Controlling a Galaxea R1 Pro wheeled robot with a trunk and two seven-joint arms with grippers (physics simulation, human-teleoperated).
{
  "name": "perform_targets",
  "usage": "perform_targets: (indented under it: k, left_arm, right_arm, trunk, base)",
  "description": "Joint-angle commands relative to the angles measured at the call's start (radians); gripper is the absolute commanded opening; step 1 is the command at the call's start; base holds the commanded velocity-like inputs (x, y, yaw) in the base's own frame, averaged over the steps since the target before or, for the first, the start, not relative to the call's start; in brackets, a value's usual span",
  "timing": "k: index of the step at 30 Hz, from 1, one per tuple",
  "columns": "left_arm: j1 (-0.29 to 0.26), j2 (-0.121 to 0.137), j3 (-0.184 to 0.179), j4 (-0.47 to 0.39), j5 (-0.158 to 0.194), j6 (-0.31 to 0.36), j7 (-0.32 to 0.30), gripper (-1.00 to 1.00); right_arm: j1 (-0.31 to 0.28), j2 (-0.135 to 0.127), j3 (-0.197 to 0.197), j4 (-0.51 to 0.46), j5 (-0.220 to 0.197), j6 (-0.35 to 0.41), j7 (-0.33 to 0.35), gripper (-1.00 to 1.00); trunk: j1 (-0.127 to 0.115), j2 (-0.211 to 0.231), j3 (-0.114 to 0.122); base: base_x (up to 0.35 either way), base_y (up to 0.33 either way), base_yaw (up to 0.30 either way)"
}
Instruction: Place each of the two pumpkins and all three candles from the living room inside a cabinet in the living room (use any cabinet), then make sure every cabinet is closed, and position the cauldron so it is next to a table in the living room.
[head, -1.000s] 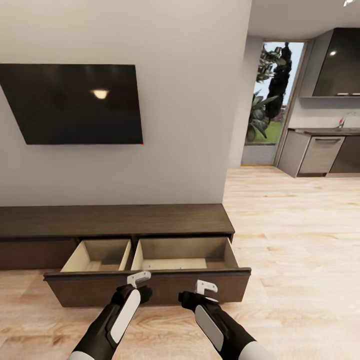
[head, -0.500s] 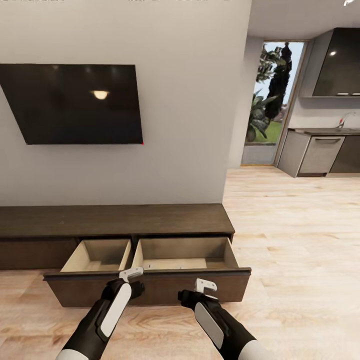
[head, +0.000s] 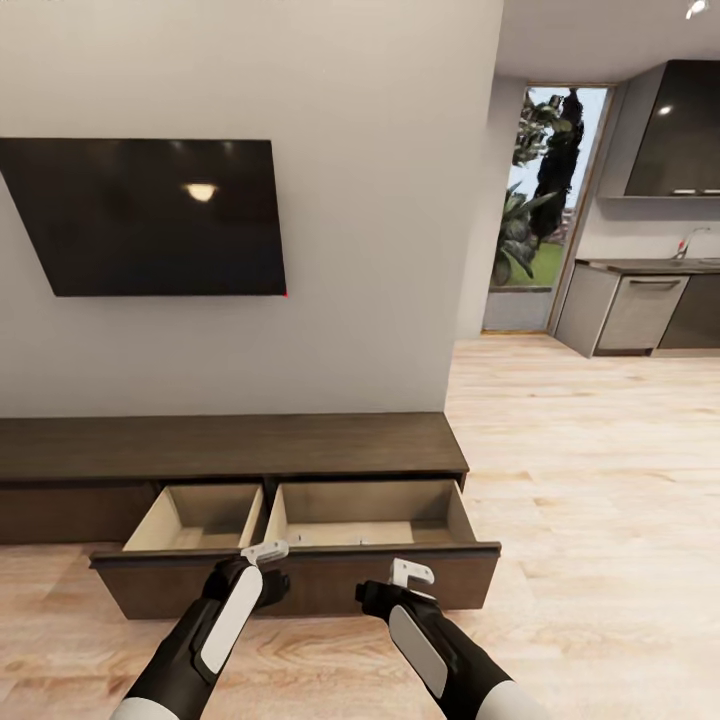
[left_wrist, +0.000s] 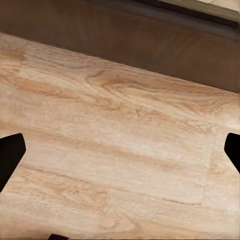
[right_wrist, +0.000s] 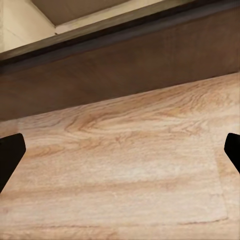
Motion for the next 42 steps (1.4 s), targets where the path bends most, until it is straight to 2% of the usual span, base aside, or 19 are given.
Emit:
perform_targets:
  k: [1, 13, 19, 22, 25, 29, 30, 31, 32, 35, 37, 39, 41, 42]
  left_arm:
    - [-0.001, 0.000, -0.001, -0.001, 0.010, 0.001, 0.010, 1.00]
    - [-0.001, 0.000, -0.002, 0.001, 0.006, 0.001, 0.010, 1.00]
    - [-0.001, 0.001, -0.002, 0.003, 0.005, 0.000, 0.013, 1.00]
    - [-0.001, 0.004, 0.000, 0.014, 0.007, 0.000, 0.014, 1.00]
    - [-0.004, 0.015, 0.001, 0.081, 0.005, -0.003, 0.018, 1.00]
    - [-0.006, 0.030, 0.000, 0.227, -0.002, -0.027, 0.010, 1.00]
    - [-0.006, 0.034, 0.000, 0.278, -0.004, -0.047, 0.008, 1.00]
    - [-0.007, 0.039, -0.002, 0.353, -0.006, -0.102, 0.005, 1.00]
    - [-0.007, 0.042, -0.002, 0.377, -0.007, -0.125, 0.004, 1.00]
    - [-0.007, 0.056, -0.005, 0.506, -0.019, -0.262, 0.000, 1.00]
    - [-0.007, 0.061, -0.009, 0.562, -0.025, -0.310, -0.006, 1.00]
    - [-0.006, 0.069, -0.017, 0.620, -0.037, -0.364, -0.054, 1.00]
    - [-0.004, 0.082, -0.021, 0.687, -0.055, -0.426, -0.131, 1.00]
    - [-0.003, 0.092, -0.023, 0.759, -0.079, -0.477, -0.187, 1.00]
  right_arm:
    - [0.000, -0.001, 0.004, -0.001, -0.007, 0.002, -0.008, 1.00]
    - [0.001, -0.001, 0.004, 0.009, -0.010, 0.002, -0.005, 1.00]
    - [0.002, -0.001, 0.001, 0.053, -0.009, 0.001, -0.007, 1.00]
    - [0.003, -0.001, 0.000, 0.127, -0.005, -0.018, -0.003, 1.00]
    - [0.004, -0.002, 0.000, 0.191, -0.006, -0.044, -0.001, 1.00]
    - [0.004, -0.001, 0.001, 0.260, -0.007, -0.117, -0.001, 1.00]
    - [0.003, -0.001, 0.002, 0.284, -0.007, -0.136, -0.001, 1.00]
    - [0.004, -0.001, 0.002, 0.320, -0.007, -0.159, -0.001, 1.00]
    - [0.004, -0.001, 0.002, 0.332, -0.007, -0.166, -0.001, 1.00]
    - [0.004, 0.000, 0.002, 0.396, -0.008, -0.214, 0.000, 1.00]
    - [0.004, 0.000, 0.002, 0.420, -0.008, -0.249, 0.000, 1.00]
    - [0.009, 0.000, 0.002, 0.437, -0.009, -0.293, 0.001, 1.00]
    - [0.018, 0.000, 0.002, 0.446, -0.009, -0.319, 0.001, 1.00]
    - [0.039, -0.001, 0.002, 0.448, -0.010, -0.330, 0.002, 1.00]
  trunk:
    - [-0.004, 0.007, 0.002]
    - [-0.050, 0.091, 0.040]
    - [-0.073, 0.133, 0.058]
    - [-0.085, 0.154, 0.068]
    - [-0.096, 0.175, 0.077]
    - [-0.111, 0.203, 0.089]
    - [-0.115, 0.210, 0.092]
    - [-0.119, 0.217, 0.096]
    - [-0.123, 0.224, 0.099]
    - [-0.134, 0.245, 0.108]
    - [-0.142, 0.259, 0.114]
    - [-0.150, 0.273, 0.121]
    - [-0.157, 0.287, 0.127]
    - [-0.161, 0.294, 0.130]
  base:
    - [0.000, 0.000, 0.000]
    - [-0.169, 0.000, 0.023]
    - [-0.038, 0.000, 0.077]
    - [-0.004, 0.000, 0.085]
    - [-0.001, 0.000, 0.087]
    - [0.000, 0.000, 0.087]
    - [0.000, 0.000, 0.087]
    - [0.000, 0.000, 0.087]
    - [0.000, 0.000, 0.087]
    - [0.000, 0.000, 0.087]
    - [0.000, 0.000, 0.087]
    - [0.000, 0.000, 0.087]
    - [0.000, 0.000, 0.087]
    - [0.000, 0.000, 0.087]
